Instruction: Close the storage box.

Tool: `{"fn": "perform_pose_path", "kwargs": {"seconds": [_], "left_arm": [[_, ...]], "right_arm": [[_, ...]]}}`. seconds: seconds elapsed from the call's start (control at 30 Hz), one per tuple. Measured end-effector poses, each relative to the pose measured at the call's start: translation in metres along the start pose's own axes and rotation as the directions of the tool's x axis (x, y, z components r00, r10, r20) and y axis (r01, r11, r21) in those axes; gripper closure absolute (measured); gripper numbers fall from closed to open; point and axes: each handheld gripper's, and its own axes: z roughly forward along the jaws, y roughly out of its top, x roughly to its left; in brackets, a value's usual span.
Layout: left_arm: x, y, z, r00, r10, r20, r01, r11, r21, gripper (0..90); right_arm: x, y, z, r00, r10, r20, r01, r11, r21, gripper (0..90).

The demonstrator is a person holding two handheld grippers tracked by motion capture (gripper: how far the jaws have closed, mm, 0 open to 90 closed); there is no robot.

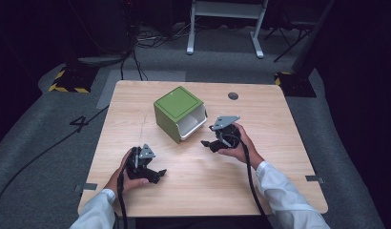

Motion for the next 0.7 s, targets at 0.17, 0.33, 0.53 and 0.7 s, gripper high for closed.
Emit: {"fn": "perform_pose_path", "kwargs": {"seconds": [0.17,0.33,0.53,0.7], "left_arm": [[0.0,0.0,0.0,1.0,0.0,0.0,0.0,1.0,0.0,3.0],[0.0,0.0,0.0,1.0,0.0,0.0,0.0,1.0,0.0,3.0],[0.0,0.0,0.0,1.0,0.0,0.0,0.0,1.0,-0.001,3.0],[0.0,0.0,0.0,1.0,0.0,0.0,0.0,1.0,0.0,3.0]], "right_arm": [[0.002,-0.003,-0.007,0.9997,-0.022,0.013,0.022,0.999,0.027,25.5],[0.001,-0.008,-0.015,0.9998,-0.02,0.01,0.02,0.999,0.026,24.0],[-0.001,-0.015,-0.024,0.9992,-0.027,0.03,0.026,0.999,0.04,23.5],[-0.003,-0.023,-0.033,0.999,-0.021,0.04,0.019,0.999,0.046,23.5]]}}
